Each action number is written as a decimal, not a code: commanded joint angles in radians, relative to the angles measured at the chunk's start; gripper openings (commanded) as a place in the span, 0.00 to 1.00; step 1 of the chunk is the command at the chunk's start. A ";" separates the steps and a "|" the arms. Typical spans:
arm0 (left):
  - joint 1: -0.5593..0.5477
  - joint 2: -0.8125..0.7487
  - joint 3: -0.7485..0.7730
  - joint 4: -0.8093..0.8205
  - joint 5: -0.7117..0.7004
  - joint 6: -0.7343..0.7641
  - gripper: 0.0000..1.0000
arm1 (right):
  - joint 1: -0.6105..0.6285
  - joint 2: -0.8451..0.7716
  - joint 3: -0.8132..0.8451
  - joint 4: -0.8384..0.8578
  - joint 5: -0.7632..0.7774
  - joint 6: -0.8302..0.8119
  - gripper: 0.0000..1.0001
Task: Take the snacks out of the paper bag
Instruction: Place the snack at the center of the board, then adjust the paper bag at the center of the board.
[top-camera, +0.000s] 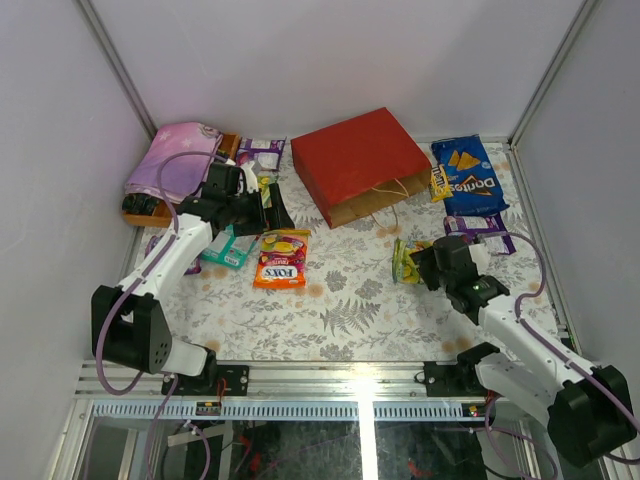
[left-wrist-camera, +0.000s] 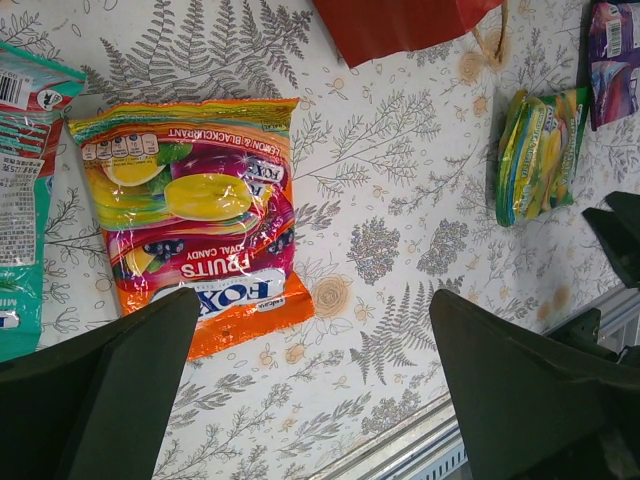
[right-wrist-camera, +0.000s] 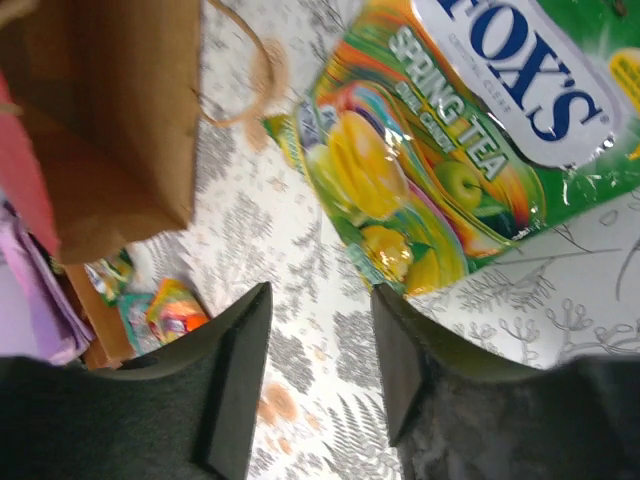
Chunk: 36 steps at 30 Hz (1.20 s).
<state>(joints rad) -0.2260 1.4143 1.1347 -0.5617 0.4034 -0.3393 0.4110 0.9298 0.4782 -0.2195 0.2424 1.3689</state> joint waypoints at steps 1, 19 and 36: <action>0.008 0.012 0.037 0.004 -0.002 0.019 1.00 | 0.020 -0.018 0.071 -0.033 0.153 -0.096 0.42; 0.009 0.013 0.029 -0.010 -0.034 0.030 1.00 | -0.028 0.451 0.209 0.256 -0.045 -0.311 0.02; 0.009 0.023 0.030 -0.012 -0.033 0.029 1.00 | -0.087 0.465 0.126 0.362 -0.122 -0.286 0.03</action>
<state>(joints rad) -0.2260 1.4311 1.1442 -0.5762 0.3809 -0.3286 0.3225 1.4963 0.5438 0.2729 0.0639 1.1439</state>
